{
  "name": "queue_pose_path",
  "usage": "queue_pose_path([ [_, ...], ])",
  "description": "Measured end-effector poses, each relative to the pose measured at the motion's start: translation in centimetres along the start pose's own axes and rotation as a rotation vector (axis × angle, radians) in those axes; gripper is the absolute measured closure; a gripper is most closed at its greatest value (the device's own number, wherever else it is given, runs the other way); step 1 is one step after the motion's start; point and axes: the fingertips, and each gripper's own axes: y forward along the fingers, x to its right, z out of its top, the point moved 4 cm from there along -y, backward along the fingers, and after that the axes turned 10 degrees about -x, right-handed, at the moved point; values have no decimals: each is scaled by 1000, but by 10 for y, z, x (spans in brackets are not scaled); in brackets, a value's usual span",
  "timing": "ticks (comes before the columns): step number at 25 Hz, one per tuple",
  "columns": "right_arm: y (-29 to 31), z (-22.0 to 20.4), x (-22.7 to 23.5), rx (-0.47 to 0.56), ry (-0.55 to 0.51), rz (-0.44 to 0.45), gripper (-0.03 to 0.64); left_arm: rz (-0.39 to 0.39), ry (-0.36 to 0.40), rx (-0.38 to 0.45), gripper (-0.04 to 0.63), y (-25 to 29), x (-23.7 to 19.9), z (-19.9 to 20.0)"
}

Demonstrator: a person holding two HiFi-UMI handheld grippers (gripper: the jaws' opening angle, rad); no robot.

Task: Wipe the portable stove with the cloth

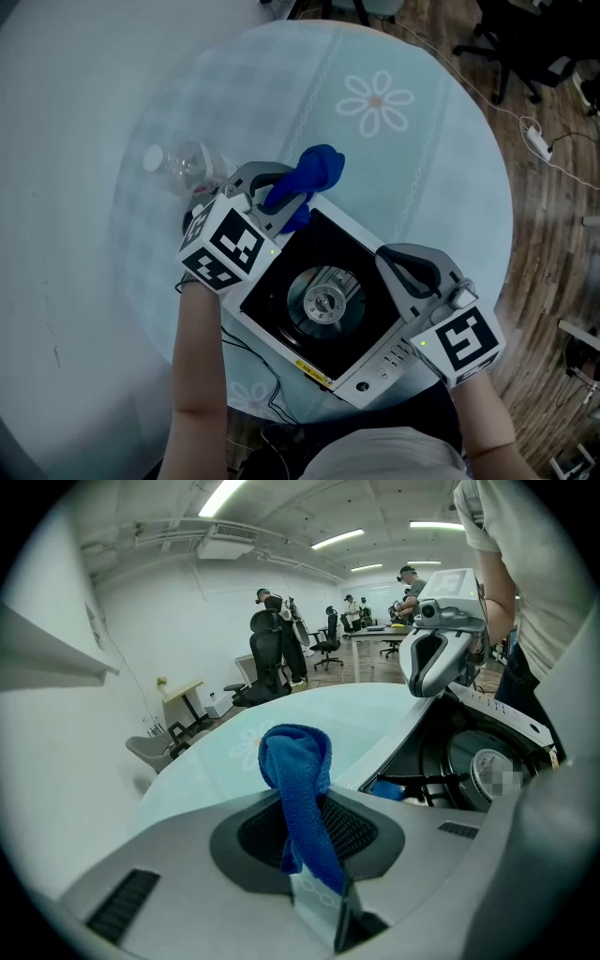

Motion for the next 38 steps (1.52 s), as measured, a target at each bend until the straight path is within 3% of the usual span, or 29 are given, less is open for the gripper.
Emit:
queue_pose_path([
  [22,-3,6,-19,0,-84,11,594,-9,-31,-11,502,-27,35,-25],
  [38,-8,0,-36,-28,-140,-13,594,27,-85,-19,502,-49,60,-54],
])
